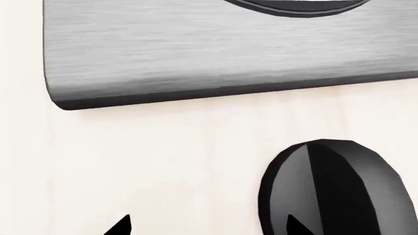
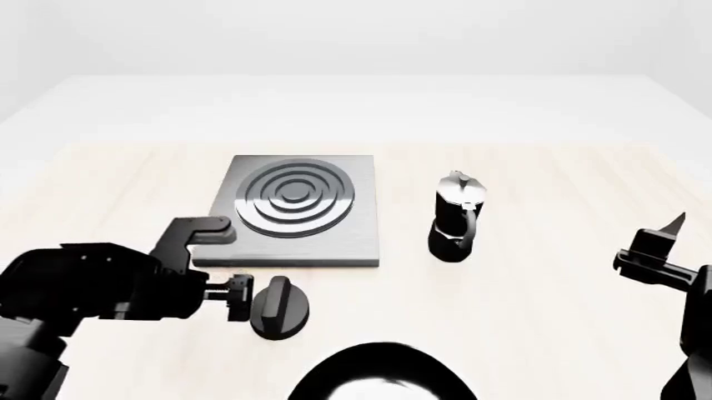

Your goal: Turn on the stove and put the frying pan on it.

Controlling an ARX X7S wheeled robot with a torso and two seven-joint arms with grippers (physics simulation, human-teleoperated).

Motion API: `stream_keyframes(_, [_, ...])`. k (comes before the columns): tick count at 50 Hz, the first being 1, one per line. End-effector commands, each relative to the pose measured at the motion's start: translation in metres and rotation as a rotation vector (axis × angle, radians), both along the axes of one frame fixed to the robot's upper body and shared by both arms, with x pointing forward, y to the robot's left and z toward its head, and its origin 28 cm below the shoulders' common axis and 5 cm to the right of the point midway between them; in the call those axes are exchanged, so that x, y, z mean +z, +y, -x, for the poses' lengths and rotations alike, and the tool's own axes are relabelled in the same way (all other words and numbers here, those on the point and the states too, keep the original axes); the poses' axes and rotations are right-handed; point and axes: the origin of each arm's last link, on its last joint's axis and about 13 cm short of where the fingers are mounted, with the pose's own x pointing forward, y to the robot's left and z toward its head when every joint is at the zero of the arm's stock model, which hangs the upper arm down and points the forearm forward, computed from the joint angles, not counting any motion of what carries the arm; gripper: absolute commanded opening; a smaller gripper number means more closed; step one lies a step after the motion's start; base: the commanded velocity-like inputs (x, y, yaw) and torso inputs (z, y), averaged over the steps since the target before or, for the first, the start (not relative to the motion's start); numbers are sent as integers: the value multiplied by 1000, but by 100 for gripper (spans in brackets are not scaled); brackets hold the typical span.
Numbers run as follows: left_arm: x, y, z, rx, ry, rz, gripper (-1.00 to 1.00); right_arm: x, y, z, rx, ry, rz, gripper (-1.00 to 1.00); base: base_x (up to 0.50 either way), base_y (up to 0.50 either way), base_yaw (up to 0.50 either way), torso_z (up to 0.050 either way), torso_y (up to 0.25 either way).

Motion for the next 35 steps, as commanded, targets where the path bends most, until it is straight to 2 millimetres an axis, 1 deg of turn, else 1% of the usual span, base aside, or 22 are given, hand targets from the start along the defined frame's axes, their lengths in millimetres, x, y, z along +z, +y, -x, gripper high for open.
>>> stream_keyframes(1, [-4, -2, -2, -12, 12, -11, 100, 1, 0, 0, 1, -2, 1, 100, 0, 0, 0, 0, 0])
stream_keyframes(20, [-10, -6, -4, -28, 41, -41, 100, 0, 0, 1, 1, -2, -2, 100, 0, 0, 0, 0, 0])
stream_keyframes(35, [-10, -12, -7, -58, 67, -71, 100, 0, 1, 0, 8, 1, -3, 100, 0, 0, 0, 0, 0])
